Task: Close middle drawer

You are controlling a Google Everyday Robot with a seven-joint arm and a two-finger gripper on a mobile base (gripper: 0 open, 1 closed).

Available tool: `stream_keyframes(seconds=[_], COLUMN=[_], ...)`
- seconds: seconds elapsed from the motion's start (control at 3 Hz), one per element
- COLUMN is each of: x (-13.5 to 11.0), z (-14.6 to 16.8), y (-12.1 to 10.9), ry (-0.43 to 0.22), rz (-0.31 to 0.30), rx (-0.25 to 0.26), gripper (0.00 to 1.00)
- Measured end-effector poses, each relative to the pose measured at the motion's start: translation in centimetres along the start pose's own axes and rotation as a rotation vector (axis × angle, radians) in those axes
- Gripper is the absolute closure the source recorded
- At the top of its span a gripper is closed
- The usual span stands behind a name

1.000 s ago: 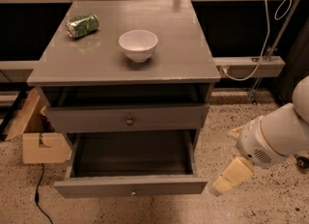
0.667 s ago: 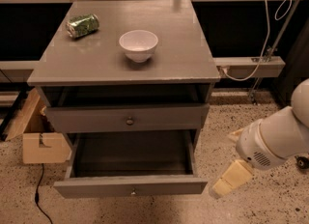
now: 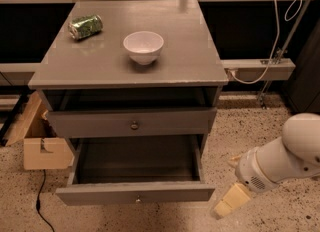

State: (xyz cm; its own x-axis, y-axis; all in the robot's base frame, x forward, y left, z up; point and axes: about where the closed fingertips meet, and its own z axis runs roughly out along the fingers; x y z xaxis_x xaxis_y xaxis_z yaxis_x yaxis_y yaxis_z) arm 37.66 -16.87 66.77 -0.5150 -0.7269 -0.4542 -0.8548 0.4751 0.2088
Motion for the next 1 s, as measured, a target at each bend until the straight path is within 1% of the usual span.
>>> stream_keyframes(seconds=[0.33,0.67,1.0], x=[3.2,4.4,5.2], z=[7.9,12.0,15.4], y=[-1.3,-1.8,-2.0], ry=[-0.027,-0.033,-0.030], rz=[-0.017,-0.036,-0.049], rx=[-0.107,-0.166,-0.217], gripper=[0.00,0.00,0.19])
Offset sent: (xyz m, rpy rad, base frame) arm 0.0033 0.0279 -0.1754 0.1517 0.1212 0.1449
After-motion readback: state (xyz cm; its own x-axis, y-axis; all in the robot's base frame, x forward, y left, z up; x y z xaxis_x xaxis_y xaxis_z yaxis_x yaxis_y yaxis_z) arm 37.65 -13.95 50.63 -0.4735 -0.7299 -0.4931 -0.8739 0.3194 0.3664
